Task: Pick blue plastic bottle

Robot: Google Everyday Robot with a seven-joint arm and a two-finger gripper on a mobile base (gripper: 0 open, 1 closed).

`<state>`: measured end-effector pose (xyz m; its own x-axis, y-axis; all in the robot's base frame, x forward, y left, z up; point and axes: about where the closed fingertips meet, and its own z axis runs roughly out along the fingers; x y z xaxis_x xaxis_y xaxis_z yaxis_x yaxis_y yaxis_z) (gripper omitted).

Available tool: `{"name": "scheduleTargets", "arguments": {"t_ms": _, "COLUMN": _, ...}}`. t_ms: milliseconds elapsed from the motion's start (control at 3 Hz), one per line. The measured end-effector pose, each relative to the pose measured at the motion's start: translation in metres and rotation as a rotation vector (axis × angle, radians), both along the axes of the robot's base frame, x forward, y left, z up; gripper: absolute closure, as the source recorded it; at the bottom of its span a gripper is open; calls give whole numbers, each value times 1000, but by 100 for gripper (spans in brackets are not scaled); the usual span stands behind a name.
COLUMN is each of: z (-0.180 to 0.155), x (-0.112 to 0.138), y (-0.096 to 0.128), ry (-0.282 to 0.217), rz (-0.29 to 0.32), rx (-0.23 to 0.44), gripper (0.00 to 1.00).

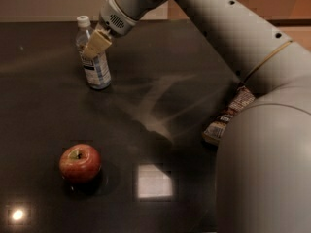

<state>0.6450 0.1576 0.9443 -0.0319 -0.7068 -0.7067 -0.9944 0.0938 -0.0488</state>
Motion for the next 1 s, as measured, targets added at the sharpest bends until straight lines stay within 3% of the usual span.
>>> {"name": "scheduleTargets", "arguments": {"t_ms": 333, "z": 24, "x": -13, "y": -10, "ry": -36, "rz": 46, "rx": 9, "gripper": 88}}
{"name": "scheduleTargets", "arguments": {"t_ms": 667, "z": 56, "x": -29, "y": -24, "ry": -85, "rz": 103, "rx": 8, "gripper": 100}}
{"name": "scheduleTargets", "arguments": {"t_ms": 1000, "z": 83, "x": -42, "y": -38, "ry": -128, "rz": 156, "rx": 7, "gripper": 100}}
